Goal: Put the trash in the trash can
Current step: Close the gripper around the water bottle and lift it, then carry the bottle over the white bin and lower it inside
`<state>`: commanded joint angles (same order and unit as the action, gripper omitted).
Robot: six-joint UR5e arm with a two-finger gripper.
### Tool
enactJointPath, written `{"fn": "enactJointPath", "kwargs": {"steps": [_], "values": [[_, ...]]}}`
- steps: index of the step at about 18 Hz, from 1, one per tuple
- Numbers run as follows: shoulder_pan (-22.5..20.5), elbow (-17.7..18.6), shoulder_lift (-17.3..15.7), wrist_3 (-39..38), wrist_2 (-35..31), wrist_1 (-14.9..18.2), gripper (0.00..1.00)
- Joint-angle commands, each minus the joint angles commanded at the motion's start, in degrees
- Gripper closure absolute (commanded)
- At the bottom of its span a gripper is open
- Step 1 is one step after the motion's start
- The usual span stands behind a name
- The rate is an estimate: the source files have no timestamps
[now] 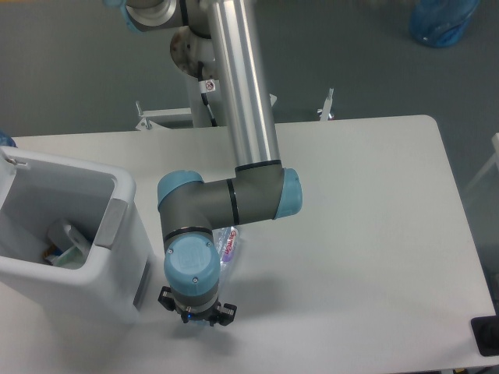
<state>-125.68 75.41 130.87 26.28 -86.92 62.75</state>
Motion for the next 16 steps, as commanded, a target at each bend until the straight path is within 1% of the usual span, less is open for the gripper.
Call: {"fn": "enactJointPath", "kwargs": {"steps": [4, 6, 11, 12, 14, 16], "values": [[-0.61, -0.52, -2.54, 0.18, 1.05, -0.09, 0.59], [-1.67, -1.66, -4.39, 0.00, 3.59, -0.18, 0.59], [-7.28, -3.07, -11.50, -1.05, 17.02, -0.79, 0.59], [-8.34, -3.86, -12.56, -1.14, 20.18, -0.79, 0.59], [-10.71, -6.58, -13.71, -2.80, 26.69, -0.88, 0.59], [-12.56, -10.09, -14.24, -5.44, 32.23, -0.97, 0.59]]}}
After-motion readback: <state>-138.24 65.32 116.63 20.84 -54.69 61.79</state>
